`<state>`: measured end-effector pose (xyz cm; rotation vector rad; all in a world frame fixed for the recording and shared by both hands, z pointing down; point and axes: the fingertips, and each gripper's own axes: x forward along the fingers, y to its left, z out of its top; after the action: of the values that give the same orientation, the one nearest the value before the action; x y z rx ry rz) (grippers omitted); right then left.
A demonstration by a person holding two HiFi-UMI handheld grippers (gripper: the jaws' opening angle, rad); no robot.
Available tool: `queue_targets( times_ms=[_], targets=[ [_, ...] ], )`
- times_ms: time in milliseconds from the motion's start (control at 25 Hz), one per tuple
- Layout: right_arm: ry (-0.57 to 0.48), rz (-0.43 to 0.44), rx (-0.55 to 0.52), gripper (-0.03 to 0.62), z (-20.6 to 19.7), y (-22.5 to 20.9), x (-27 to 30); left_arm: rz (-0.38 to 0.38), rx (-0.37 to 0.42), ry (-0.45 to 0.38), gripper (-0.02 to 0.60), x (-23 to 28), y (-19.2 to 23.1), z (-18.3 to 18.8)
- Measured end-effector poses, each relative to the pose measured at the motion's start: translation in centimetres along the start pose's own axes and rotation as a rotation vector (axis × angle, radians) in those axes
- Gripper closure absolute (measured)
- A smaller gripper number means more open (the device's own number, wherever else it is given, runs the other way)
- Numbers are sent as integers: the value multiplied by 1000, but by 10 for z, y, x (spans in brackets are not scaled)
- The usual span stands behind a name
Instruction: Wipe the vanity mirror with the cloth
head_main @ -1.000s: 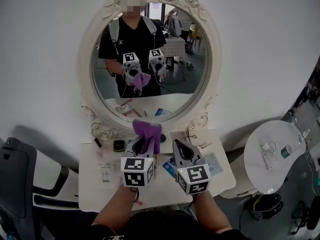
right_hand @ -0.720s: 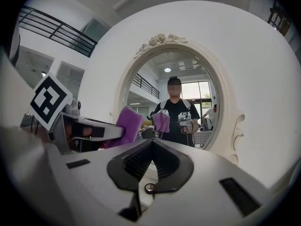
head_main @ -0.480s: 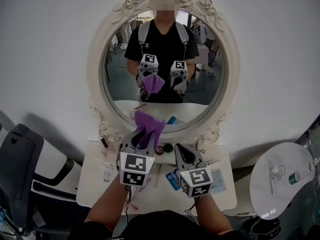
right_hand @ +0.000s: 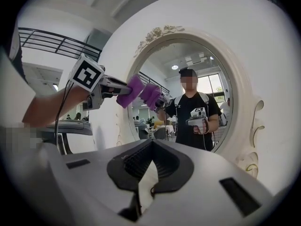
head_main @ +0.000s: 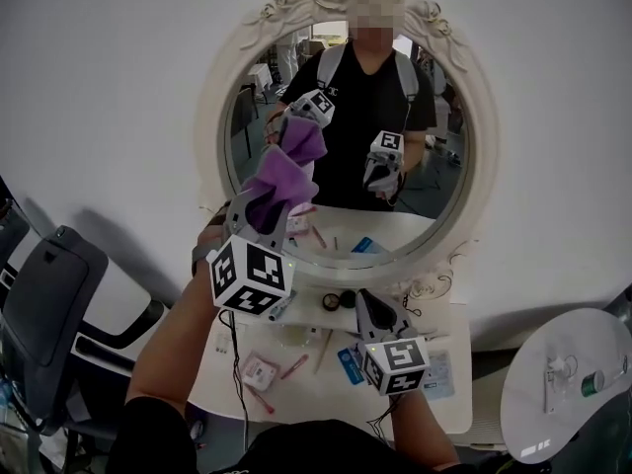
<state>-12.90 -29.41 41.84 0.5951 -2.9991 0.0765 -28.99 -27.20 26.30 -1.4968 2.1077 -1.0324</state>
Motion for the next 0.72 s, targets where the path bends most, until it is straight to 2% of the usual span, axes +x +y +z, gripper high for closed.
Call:
queue_targets(
  times_ms=[160, 360, 720],
  targets=[
    [0, 14, 16, 583, -3, 0, 1, 25, 151, 40, 506, 3, 27, 10],
    [-12, 31, 13, 583, 0, 4, 4, 89, 243, 42, 506, 4, 66, 32],
    [-24, 25, 23, 583, 4, 5, -1, 142, 398, 65, 506, 19, 102, 63]
  ],
)
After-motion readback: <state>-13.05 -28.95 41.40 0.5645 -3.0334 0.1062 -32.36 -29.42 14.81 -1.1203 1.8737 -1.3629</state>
